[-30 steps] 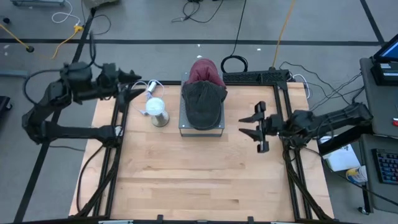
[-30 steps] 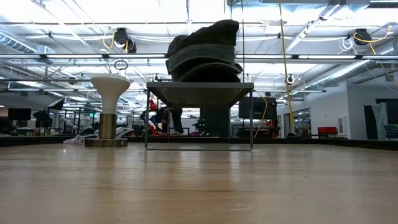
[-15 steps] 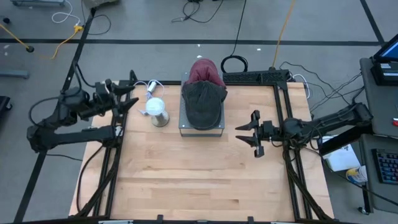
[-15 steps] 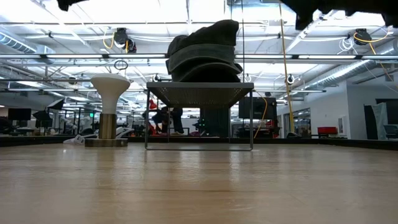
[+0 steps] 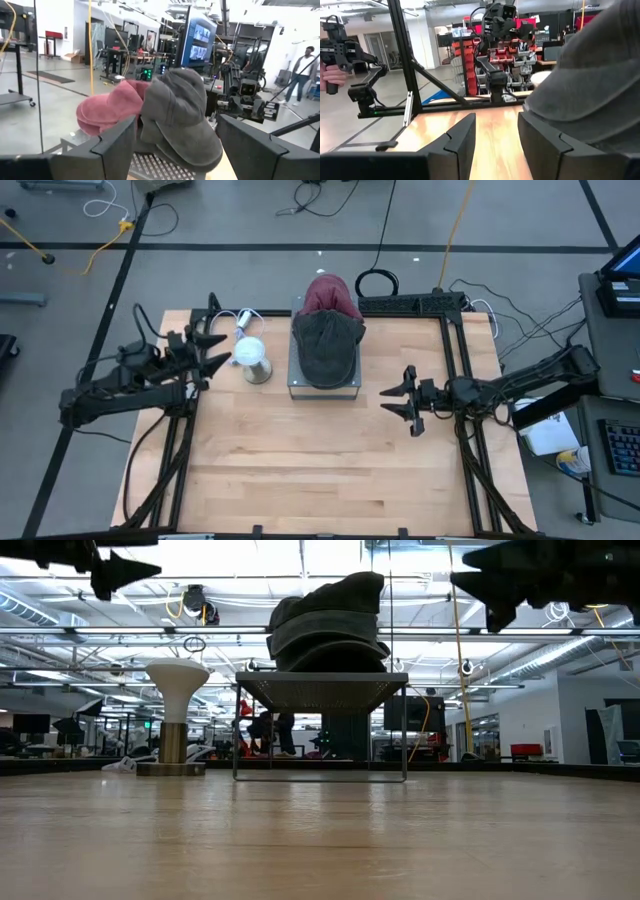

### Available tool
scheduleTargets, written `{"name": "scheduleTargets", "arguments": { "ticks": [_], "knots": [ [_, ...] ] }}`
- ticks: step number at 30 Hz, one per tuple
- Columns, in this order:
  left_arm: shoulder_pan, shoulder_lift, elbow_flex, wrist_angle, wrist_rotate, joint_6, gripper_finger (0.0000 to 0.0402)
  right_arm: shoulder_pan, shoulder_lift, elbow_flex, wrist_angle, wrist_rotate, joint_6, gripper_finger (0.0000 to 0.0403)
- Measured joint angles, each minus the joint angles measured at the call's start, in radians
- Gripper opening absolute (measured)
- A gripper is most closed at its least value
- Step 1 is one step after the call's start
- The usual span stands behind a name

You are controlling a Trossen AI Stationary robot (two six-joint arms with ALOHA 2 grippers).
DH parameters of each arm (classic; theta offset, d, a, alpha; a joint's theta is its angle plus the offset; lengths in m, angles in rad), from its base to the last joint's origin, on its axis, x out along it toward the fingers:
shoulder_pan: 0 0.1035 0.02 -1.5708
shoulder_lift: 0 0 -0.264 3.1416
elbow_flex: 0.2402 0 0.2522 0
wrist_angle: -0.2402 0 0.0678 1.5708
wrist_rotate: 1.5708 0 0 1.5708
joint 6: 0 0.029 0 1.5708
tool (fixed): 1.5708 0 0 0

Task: Pick & Place hat
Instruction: Return to Home Position

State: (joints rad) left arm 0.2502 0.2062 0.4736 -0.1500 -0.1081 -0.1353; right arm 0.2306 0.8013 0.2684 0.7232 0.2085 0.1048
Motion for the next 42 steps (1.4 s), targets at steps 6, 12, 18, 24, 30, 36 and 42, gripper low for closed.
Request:
{"name": "scheduleTargets", "arguments": {
  "ticks": [6,12,18,24,30,36,42],
  "knots": [
    [-0.014,-0.06,-0.115,0.068,0.002,-0.035,0.028,0.0,-0.001,-0.064,0.04,-0.001,0.032,0.0139],
    [-0.019,-0.102,-0.203,0.131,-0.006,-0.057,0.028,0.0,-0.001,-0.163,0.198,-0.005,0.049,0.0139],
    [-0.018,-0.127,-0.292,0.212,-0.008,-0.061,0.028,0.0,-0.003,-0.249,0.332,-0.03,0.063,0.0139],
    [-0.018,-0.13,-0.389,0.332,-0.009,-0.081,0.028,0.0,-0.003,-0.251,0.305,-0.03,0.053,0.0139],
    [-0.018,-0.131,-0.447,0.397,-0.024,-0.08,0.028,-0.002,-0.011,-0.252,0.305,-0.028,-0.001,0.0139],
    [-0.018,-0.131,-0.459,0.407,-0.029,-0.06,0.028,-0.029,-0.046,-0.253,0.303,-0.027,-0.027,0.0139],
    [-0.013,-0.131,-0.459,0.377,-0.114,-0.056,0.028,-0.09,-0.111,-0.253,0.217,-0.024,-0.035,0.0139]
  ]
}}
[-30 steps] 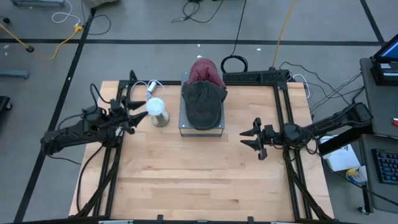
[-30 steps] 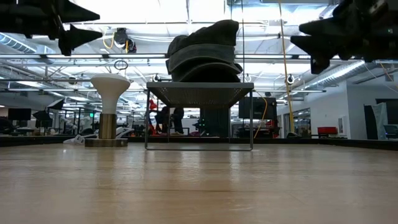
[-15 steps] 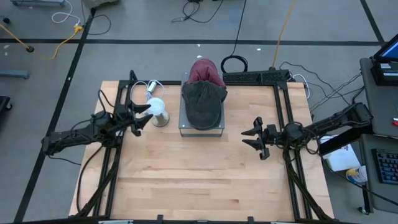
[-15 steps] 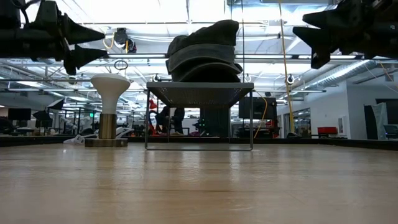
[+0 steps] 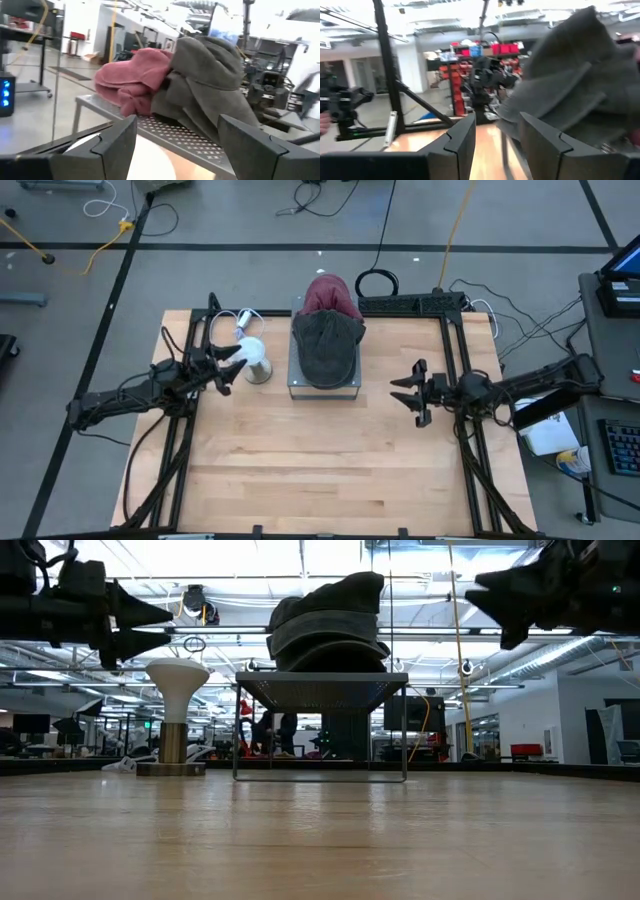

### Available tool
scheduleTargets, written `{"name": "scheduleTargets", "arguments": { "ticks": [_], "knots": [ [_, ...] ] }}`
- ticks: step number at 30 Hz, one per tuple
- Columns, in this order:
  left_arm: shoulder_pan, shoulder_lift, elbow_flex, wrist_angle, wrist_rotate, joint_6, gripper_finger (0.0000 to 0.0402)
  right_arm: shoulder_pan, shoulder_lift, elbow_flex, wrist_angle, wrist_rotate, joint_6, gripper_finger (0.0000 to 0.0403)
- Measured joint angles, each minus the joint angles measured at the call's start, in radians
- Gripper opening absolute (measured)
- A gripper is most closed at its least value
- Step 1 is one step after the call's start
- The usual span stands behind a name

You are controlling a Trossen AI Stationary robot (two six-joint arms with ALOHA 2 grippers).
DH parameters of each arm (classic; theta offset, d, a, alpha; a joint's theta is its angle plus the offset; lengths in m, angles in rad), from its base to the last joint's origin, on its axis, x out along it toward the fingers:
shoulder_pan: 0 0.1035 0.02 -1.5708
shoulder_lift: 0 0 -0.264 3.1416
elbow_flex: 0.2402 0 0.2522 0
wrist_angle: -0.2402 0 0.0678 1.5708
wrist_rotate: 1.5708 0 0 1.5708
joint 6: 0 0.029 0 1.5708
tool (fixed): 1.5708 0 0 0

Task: Pick & Place hat
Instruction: Return to Home Position

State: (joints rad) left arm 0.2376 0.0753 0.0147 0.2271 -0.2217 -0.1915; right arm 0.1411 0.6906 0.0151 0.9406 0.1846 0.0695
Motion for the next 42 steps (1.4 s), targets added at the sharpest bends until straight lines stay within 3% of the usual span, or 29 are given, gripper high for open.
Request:
{"name": "scheduleTargets", "arguments": {
  "ticks": [12,22,31,42],
  "knots": [
    [0.014,0.0,0.0,-0.083,-0.007,-0.048,0.028,-0.149,-0.163,0.0,-0.269,-0.002,0.068,0.0139],
    [0.014,0.0,0.0,-0.088,-0.008,-0.044,0.028,-0.21,-0.377,0.0,-0.626,0.002,0.116,0.0139],
    [0.014,0.0,0.002,-0.099,-0.015,-0.047,0.028,-0.275,-0.519,0.0,-0.845,0.004,0.169,0.0139],
    [0.014,-0.001,0.002,-0.113,-0.015,-0.054,0.028,-0.311,-0.574,0.0,-0.887,-0.004,0.211,0.0139]
  ]
}}
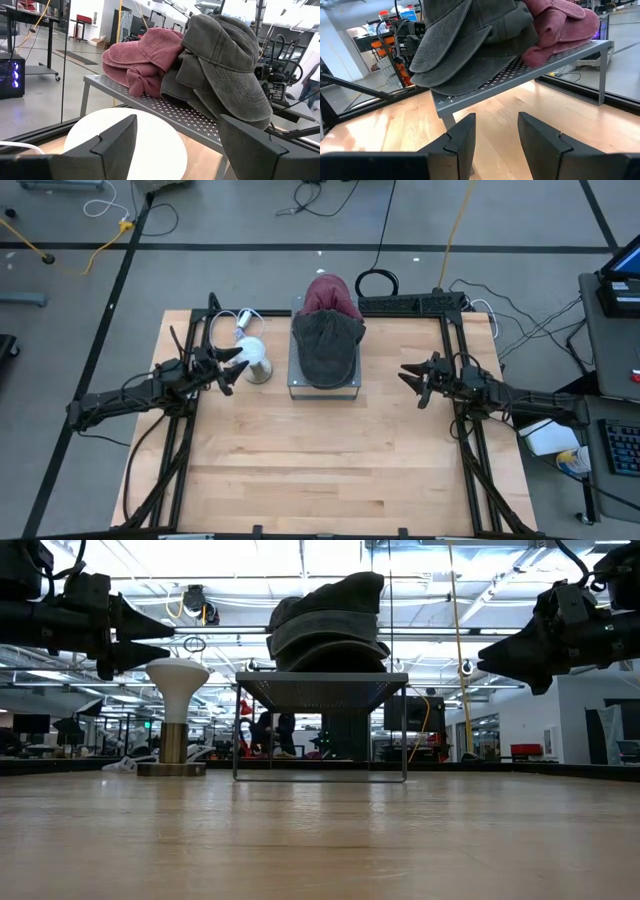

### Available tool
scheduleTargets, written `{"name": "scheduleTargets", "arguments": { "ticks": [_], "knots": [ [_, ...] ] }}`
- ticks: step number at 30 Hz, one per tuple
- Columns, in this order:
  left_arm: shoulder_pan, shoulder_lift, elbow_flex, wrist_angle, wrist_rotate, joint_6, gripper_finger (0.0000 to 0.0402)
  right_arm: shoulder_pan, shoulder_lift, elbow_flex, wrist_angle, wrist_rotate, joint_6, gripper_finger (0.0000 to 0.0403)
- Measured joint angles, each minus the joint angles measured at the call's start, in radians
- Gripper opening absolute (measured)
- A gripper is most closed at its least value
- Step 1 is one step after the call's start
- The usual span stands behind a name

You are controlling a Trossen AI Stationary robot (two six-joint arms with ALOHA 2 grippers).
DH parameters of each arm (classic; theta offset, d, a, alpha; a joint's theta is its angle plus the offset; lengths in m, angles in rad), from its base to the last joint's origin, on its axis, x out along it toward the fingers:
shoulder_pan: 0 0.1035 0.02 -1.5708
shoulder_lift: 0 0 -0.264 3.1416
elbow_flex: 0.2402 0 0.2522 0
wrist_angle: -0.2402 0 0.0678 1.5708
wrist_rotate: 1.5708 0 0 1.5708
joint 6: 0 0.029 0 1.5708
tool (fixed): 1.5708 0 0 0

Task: Pick & Place hat
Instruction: Return to Home Position

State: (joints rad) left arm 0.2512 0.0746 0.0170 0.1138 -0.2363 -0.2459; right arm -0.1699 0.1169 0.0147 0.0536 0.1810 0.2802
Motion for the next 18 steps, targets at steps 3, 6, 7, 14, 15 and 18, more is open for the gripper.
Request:
{"name": "scheduleTargets", "arguments": {
  "ticks": [3,6,7,14,15,18],
  "knots": [
    [0.0,0.0,0.0,-0.001,0.0,-0.002,0.028,0.0,0.0,0.0,-0.002,0.0,0.0,0.0139],
    [0.0,0.0,0.0,0.0,0.0,-0.007,0.028,0.001,0.0,0.0,-0.001,0.0,-0.004,0.0139],
    [0.0,0.0,0.0,0.0,0.0,0.001,0.028,0.001,0.0,0.0,0.001,0.0,-0.005,0.0139],
    [0.0,0.001,-0.002,0.01,0.002,0.061,0.028,0.001,0.0,0.0,0.038,0.002,-0.004,0.0139],
    [0.0,0.002,-0.002,0.011,0.002,0.062,0.028,0.001,0.0,0.0,0.042,0.002,-0.004,0.0139],
    [0.0,0.004,-0.002,0.013,0.002,0.059,0.028,0.001,0.0,0.0,0.039,0.002,-0.004,0.0139]
  ]
}}
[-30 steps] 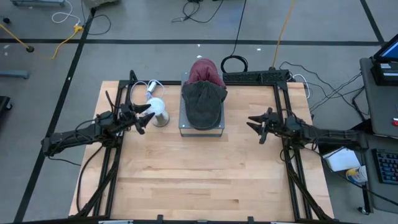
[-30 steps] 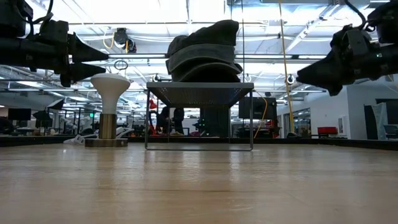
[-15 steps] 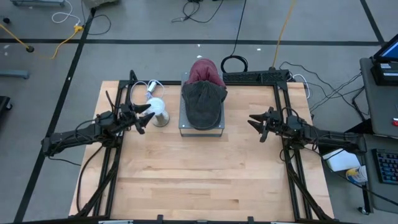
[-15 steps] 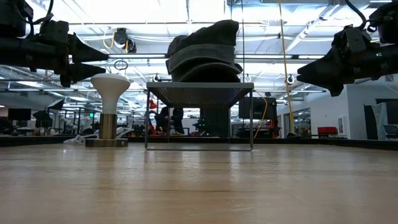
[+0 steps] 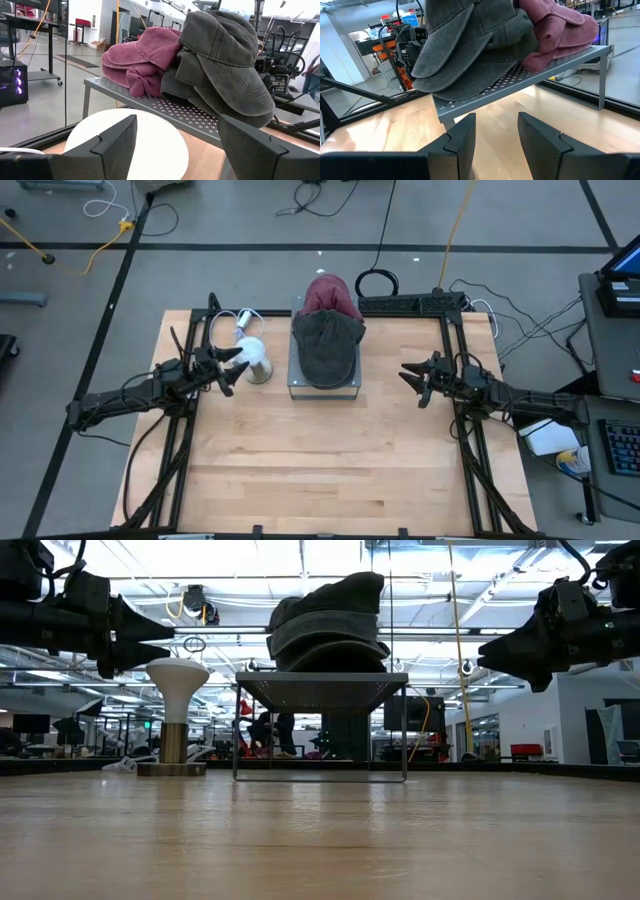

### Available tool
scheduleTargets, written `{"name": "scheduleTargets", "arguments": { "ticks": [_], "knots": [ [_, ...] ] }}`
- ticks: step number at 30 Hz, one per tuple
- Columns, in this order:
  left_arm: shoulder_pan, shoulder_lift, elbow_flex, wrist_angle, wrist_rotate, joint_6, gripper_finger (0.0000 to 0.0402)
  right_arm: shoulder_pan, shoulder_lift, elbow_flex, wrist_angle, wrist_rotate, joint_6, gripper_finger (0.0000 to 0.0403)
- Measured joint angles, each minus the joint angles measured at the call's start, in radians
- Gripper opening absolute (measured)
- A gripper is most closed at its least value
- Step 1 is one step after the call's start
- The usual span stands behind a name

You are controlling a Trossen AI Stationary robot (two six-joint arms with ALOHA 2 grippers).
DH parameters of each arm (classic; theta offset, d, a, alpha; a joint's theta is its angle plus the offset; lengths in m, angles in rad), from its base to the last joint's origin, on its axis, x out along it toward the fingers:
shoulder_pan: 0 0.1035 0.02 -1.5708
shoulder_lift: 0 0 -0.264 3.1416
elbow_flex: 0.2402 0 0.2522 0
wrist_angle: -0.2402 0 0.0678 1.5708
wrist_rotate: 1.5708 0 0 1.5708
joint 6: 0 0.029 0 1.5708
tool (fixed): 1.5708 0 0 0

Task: Pick & Place hat
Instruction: Return to Home Position

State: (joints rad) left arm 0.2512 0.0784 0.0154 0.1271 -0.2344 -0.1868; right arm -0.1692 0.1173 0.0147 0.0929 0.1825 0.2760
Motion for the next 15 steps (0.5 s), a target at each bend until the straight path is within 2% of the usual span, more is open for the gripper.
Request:
{"name": "scheduleTargets", "arguments": {
  "ticks": [15],
  "knots": [
    [0.0,0.0,0.0,0.002,0.0,0.001,0.028,0.0,0.0,0.0,0.007,0.0,0.0,0.0139]
  ]
}}
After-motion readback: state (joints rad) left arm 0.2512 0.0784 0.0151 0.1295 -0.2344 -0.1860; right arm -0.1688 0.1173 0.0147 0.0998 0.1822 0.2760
